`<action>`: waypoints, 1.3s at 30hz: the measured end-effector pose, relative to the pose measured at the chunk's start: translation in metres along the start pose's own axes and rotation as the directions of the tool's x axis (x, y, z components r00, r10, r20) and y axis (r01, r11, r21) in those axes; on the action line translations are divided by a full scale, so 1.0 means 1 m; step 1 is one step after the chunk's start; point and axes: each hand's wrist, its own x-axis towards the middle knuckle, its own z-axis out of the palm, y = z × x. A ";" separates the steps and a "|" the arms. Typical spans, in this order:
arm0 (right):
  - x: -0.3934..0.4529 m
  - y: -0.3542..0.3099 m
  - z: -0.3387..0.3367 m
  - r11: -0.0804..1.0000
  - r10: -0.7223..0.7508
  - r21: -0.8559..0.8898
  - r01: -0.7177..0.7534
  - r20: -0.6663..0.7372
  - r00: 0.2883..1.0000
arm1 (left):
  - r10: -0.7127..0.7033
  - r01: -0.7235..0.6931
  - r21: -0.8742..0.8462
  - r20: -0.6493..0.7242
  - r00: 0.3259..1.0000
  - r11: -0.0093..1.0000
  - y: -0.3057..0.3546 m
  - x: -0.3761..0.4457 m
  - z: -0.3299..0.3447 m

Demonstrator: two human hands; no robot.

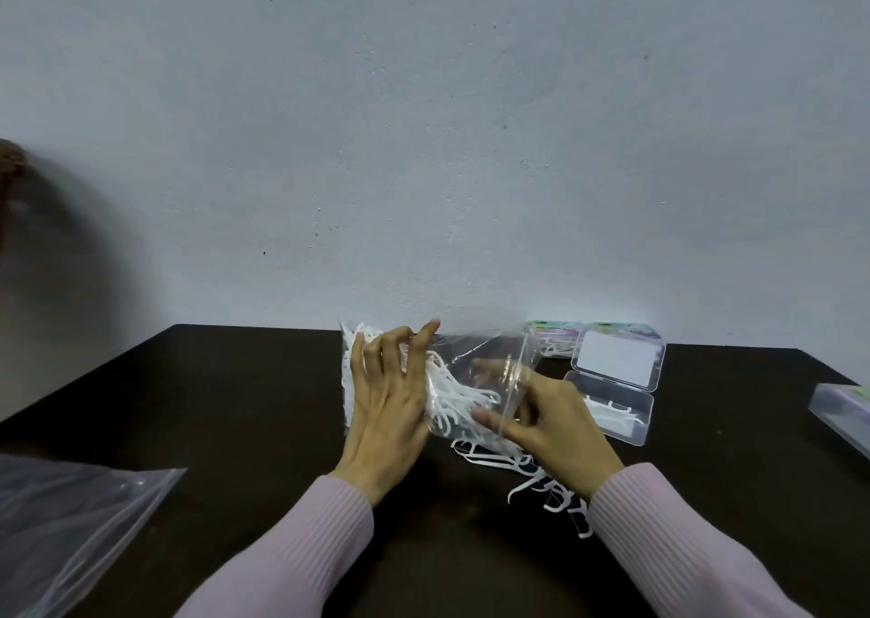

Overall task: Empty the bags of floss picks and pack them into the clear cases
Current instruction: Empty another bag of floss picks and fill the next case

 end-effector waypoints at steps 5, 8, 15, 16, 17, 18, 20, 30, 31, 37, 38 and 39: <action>-0.002 -0.001 0.005 0.997 0.059 -0.064 -0.051 0.128 0.990 | 0.017 -0.017 0.016 -0.021 1.000 1.000 0.007 0.000 -0.002; -0.003 0.004 0.007 0.996 0.085 0.017 -0.089 0.166 0.982 | 0.043 -0.042 0.061 -0.020 0.999 0.997 0.010 0.001 -0.001; -0.001 0.000 -0.001 0.985 0.098 0.130 -0.115 0.126 0.987 | -0.004 0.010 0.113 -0.055 0.998 0.994 0.004 0.001 -0.002; -0.001 -0.001 -0.001 0.973 0.107 0.186 -0.135 0.154 0.982 | -0.006 0.013 0.116 -0.059 0.998 0.993 0.005 0.001 -0.002; -0.001 -0.003 0.001 0.964 0.111 0.221 -0.152 0.185 0.976 | -0.005 0.013 0.117 -0.064 0.998 0.993 0.006 0.001 -0.002; -0.002 -0.004 0.002 0.960 0.118 0.226 -0.166 0.211 0.970 | -0.001 0.009 0.119 -0.066 0.998 0.993 0.006 0.001 -0.002; -0.001 0.002 0.008 0.968 0.149 0.161 -0.192 0.246 0.958 | 0.010 -0.002 0.139 -0.057 0.998 0.990 0.008 0.002 -0.002; -0.002 0.003 0.006 0.964 0.235 0.046 -0.262 0.311 0.921 | -0.001 0.010 0.171 -0.057 0.998 0.985 0.002 0.002 -0.001; -0.002 0.000 0.005 0.962 0.230 0.070 -0.262 0.304 0.924 | 0.001 0.010 0.169 -0.061 0.998 0.986 0.002 0.002 -0.001; 0.002 0.003 -0.011 0.947 0.226 0.178 -0.266 0.213 0.950 | -0.022 0.037 0.177 -0.089 0.996 0.983 -0.006 0.004 -0.001; 0.002 0.003 -0.014 0.942 0.240 0.188 -0.279 0.206 0.949 | -0.036 0.052 0.179 -0.089 0.995 0.982 -0.008 0.004 -0.001; 0.002 0.002 -0.018 0.935 0.250 0.200 -0.291 0.208 0.946 | -0.055 0.070 0.181 -0.087 0.995 0.981 -0.012 0.004 -0.001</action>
